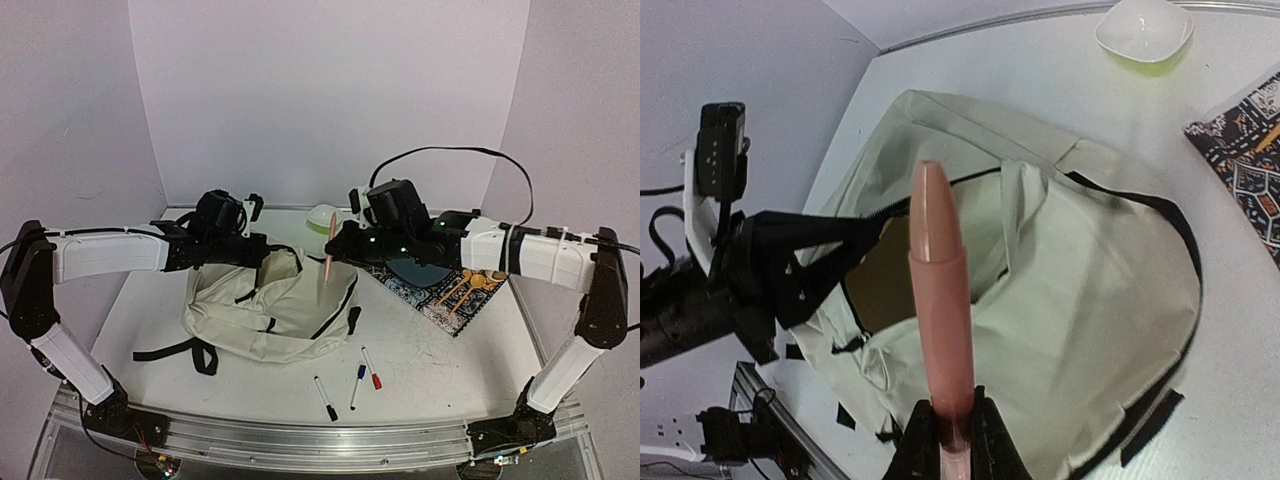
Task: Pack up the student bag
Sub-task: Pick up the pen from the center of the board, then place the pen in the lower front pocket of the bag.
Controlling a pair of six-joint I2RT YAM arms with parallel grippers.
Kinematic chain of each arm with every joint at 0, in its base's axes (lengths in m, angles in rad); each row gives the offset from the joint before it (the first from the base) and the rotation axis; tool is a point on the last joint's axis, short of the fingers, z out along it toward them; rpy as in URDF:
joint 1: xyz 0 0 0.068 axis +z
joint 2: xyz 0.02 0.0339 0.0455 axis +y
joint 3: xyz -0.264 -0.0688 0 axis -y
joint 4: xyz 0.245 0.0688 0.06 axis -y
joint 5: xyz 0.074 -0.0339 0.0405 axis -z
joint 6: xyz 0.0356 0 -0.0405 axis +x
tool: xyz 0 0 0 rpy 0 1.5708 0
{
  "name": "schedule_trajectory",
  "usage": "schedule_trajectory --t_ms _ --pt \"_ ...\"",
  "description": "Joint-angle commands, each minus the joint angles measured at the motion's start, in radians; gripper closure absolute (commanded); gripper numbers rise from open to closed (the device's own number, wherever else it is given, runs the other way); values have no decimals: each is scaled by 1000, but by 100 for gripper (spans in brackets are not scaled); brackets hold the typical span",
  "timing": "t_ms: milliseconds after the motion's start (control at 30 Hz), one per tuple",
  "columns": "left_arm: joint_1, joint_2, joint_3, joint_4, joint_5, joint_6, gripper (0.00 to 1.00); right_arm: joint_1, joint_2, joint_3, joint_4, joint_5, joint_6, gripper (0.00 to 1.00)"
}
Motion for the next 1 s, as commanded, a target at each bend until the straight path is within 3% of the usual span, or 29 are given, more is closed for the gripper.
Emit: schedule_trajectory --t_ms 0,467,700,967 --pt "-4 -53 32 122 99 -34 100 -1 108 48 225 20 142 100" --pt "-5 -38 27 122 149 -63 100 -20 329 110 451 -13 357 100" --pt "-4 -26 39 116 128 -65 100 -20 457 165 510 -123 435 100" --pt "-4 -4 43 105 79 -72 100 -1 488 164 528 -219 430 100"
